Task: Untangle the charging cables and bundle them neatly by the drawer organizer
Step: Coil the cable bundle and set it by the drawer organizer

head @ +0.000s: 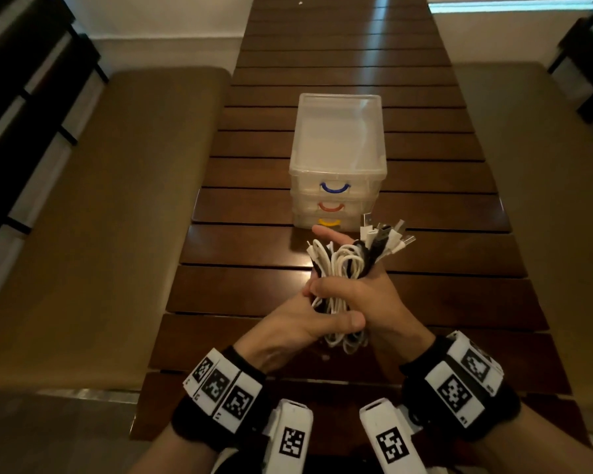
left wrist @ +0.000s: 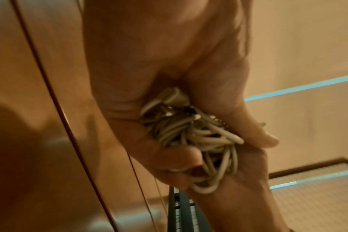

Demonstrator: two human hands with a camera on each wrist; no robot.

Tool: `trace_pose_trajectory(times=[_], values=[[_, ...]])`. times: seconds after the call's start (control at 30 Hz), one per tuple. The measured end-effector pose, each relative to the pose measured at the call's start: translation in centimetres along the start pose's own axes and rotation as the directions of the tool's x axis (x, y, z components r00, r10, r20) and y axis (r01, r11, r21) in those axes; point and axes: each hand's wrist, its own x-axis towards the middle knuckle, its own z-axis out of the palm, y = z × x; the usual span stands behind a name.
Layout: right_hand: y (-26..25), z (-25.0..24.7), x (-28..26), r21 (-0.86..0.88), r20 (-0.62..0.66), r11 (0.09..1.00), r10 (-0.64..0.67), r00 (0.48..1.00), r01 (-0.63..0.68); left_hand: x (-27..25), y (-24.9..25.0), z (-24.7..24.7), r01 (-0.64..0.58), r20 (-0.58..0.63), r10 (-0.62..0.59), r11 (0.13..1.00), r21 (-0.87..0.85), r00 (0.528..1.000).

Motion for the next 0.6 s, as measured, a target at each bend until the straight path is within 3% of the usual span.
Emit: trace_pose_trajectory(times=[0.13,0.43,0.6], values=[[0.7,-0.5,-0.1,-0.012,0.03,0.999,0.05,0.998,-0.049,0.6,-0.1,-0.1,-0.008,0.041,0.002,0.989,0.145,0.999],[0.4,-1.1,0.1,-0.196,0.077,0.979,-0.037,0.996,0.052,1.5,-0.4,0.3,-0.066,-0.073,0.093,0.946,0.318,0.993],[0.3,-1.5,0.5,-0.111,0.046,0.994,0.005,0.999,0.0,1.7,0.3,0.8,-0.142,-0.14,0.201,0.927,0.348,0.97]])
